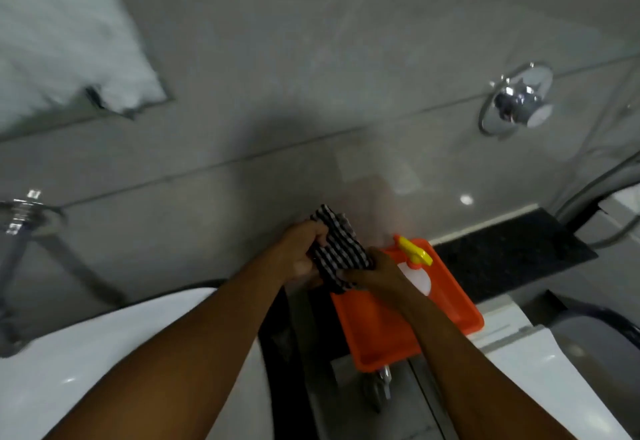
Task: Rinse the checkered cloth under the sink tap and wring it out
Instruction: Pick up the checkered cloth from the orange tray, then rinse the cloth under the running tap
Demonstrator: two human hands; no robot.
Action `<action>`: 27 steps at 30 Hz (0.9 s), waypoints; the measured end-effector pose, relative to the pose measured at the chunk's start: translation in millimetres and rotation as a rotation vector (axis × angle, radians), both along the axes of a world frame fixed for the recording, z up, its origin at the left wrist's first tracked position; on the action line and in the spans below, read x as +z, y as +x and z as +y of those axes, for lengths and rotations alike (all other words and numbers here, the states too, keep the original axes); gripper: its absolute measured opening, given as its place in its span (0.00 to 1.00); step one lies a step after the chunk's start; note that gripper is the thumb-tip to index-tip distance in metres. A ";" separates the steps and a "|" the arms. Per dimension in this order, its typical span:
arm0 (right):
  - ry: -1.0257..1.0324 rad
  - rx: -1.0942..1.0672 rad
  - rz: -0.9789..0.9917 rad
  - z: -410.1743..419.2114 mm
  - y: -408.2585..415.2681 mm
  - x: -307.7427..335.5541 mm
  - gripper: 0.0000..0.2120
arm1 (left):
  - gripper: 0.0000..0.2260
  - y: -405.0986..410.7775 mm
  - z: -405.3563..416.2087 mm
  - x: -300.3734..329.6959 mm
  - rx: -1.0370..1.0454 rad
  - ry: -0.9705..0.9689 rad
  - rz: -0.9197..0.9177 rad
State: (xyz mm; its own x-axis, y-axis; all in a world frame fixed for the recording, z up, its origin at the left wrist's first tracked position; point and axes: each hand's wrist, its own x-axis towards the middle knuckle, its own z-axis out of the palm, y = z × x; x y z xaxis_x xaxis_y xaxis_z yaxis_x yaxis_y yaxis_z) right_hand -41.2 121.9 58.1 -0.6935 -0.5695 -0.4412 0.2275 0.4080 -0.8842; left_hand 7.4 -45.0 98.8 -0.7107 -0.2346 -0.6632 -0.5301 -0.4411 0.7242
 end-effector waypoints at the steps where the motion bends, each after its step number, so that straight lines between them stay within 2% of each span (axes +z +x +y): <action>1: -0.081 -0.021 -0.048 -6.9 5.3 23.2 0.25 | 0.08 9.7 -11.5 24.7 0.041 -0.020 0.021; 2: -0.166 -0.016 -0.092 -16.0 10.3 49.0 0.22 | 0.12 23.6 -24.8 49.9 0.087 -0.007 0.077; 4: -0.309 0.049 -0.185 -39.7 24.4 96.8 0.14 | 0.10 57.1 -46.4 93.5 0.125 -0.041 0.188; 6: -0.384 0.149 -0.216 -65.6 39.5 136.0 0.13 | 0.08 97.9 -71.2 135.7 0.155 -0.092 0.275; 10: -0.477 0.347 -0.125 -123.7 78.6 209.2 0.11 | 0.08 180.4 -121.1 207.8 0.299 -0.211 0.425; 13: -0.473 0.398 -0.049 -170.8 113.9 238.8 0.11 | 0.05 238.3 -156.0 232.7 0.474 -0.359 0.475; 17: -0.283 0.281 0.168 -240.0 155.4 245.1 0.21 | 0.05 287.1 -198.9 214.1 0.689 -0.583 0.353; 19: -0.197 0.208 0.240 -266.3 171.4 235.3 0.21 | 0.07 294.1 -217.3 192.0 0.717 -0.667 0.229; 21: -0.147 0.125 0.311 -284.0 181.8 219.0 0.16 | 0.11 295.3 -227.5 171.5 0.606 -0.833 0.032; 23: -0.132 0.044 0.364 -292.2 185.4 203.7 0.14 | 0.14 291.9 -224.5 158.8 0.459 -1.228 -0.202; 24: -0.155 0.027 0.375 -294.6 185.6 197.5 0.14 | 0.17 289.0 -219.6 155.7 0.436 -1.385 -0.228; 25: -0.192 0.022 0.403 -295.7 185.2 193.3 0.13 | 0.19 283.7 -215.2 154.0 0.420 -1.462 -0.204; 27: -0.284 0.015 0.629 -293.9 184.0 188.2 0.10 | 0.22 269.0 -208.2 157.2 0.331 -1.339 -0.112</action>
